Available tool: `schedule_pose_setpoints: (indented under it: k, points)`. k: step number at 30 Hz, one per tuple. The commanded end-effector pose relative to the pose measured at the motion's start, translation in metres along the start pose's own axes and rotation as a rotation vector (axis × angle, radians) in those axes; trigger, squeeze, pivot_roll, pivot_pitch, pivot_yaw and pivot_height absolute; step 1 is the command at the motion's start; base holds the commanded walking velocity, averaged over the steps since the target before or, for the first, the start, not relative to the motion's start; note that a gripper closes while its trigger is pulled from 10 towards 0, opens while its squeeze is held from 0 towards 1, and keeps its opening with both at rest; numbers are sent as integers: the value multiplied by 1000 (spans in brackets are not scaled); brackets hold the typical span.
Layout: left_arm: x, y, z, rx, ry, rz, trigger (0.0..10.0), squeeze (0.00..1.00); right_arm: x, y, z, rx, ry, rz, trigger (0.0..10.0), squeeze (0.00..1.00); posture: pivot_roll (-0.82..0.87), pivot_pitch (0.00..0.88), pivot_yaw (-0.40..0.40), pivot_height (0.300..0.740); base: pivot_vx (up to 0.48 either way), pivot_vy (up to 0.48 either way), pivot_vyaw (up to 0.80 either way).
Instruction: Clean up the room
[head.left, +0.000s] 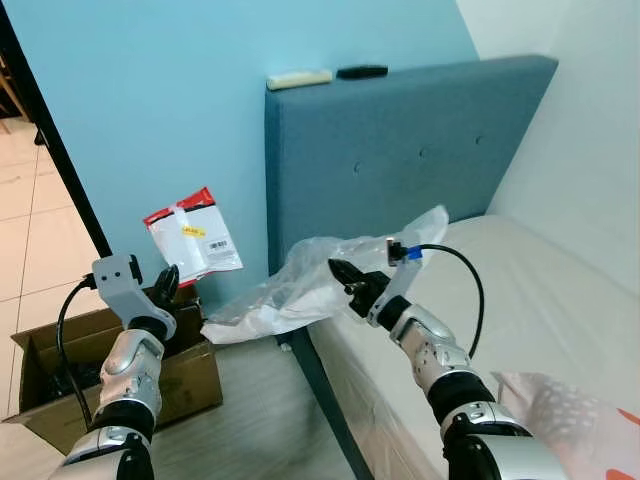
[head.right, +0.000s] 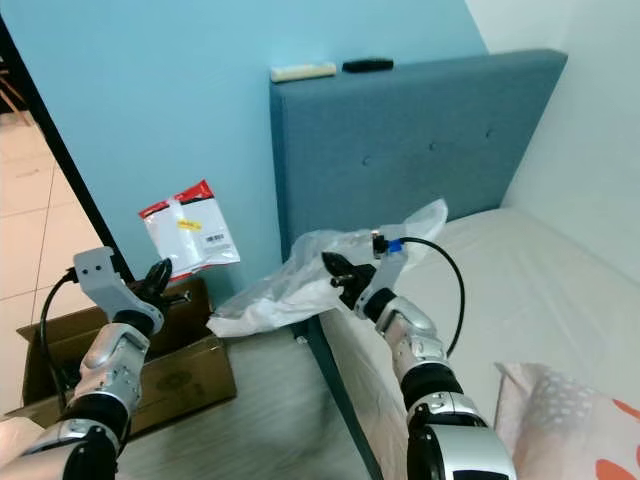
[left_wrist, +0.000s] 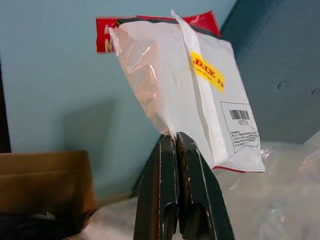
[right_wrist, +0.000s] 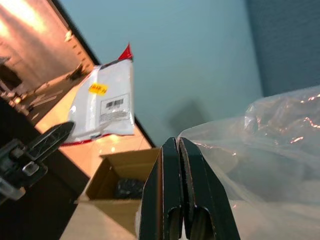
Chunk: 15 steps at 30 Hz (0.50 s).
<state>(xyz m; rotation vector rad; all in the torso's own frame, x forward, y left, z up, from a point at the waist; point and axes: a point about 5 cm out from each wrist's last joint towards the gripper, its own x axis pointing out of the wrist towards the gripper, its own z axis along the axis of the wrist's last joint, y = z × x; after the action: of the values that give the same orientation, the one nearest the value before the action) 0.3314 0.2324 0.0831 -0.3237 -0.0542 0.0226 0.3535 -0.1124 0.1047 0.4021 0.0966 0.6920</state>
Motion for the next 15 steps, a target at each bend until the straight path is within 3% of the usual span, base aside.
schedule_pose_setpoints:
  k: [1,6,9,11,15]
  points:
    - [-5,6,-4,8,14,22,10000,0,0,1,0,-11,8,12,10000,0,39,0,-65,719,0,0,769]
    - [-5,7,-3,20,6,32,10000,0,1,0,6,-27,-10,13,10000,0,46,0,-68,719,0,0,769]
    - [-6,8,-2,27,3,37,10000,0,3,-1,22,-18,-88,18,10000,0,46,0,-67,719,0,0,765]
    - [-6,9,-2,31,3,42,10000,0,5,0,44,-10,-180,44,10000,0,45,0,-66,719,0,0,763]
    - [-6,9,-2,32,3,42,10000,0,7,2,58,-14,-225,62,10000,0,46,0,-67,719,0,0,763]
